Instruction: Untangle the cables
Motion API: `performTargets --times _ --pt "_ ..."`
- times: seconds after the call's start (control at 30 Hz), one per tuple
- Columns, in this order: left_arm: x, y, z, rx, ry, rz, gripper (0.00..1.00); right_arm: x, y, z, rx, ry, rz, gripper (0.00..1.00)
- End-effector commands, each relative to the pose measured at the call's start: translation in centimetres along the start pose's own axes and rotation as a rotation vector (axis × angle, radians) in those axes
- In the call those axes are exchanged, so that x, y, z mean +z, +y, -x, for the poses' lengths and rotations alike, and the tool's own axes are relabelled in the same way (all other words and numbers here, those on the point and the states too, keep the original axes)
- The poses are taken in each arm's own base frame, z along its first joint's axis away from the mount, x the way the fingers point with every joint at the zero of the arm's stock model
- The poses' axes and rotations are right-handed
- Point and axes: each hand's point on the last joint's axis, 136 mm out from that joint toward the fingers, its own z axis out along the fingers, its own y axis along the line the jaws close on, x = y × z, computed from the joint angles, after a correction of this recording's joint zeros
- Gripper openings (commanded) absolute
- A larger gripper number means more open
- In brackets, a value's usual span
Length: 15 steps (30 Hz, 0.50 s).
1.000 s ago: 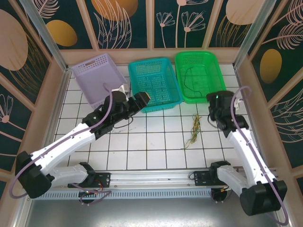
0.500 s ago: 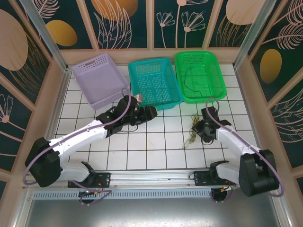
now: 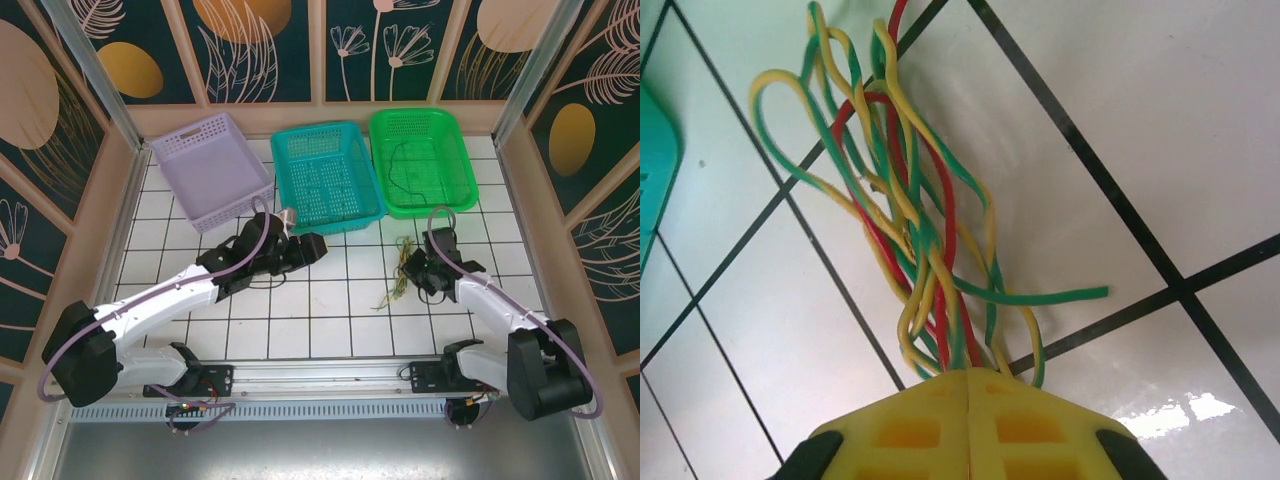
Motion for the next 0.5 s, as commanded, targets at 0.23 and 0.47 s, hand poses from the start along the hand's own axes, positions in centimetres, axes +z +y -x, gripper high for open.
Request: performTargets --times 0.23,0.47 --pt "0.1 -0.5 -0.1 0.011 0.006 -0.022 0.57 -0.9 0.4 0.2 -0.064 -0.008 0.01 0.58" --pt "0.4 -0.9 -0.4 0.032 0.029 -0.026 0.57 2.6 -0.3 0.3 -0.034 0.045 0.01 0.38"
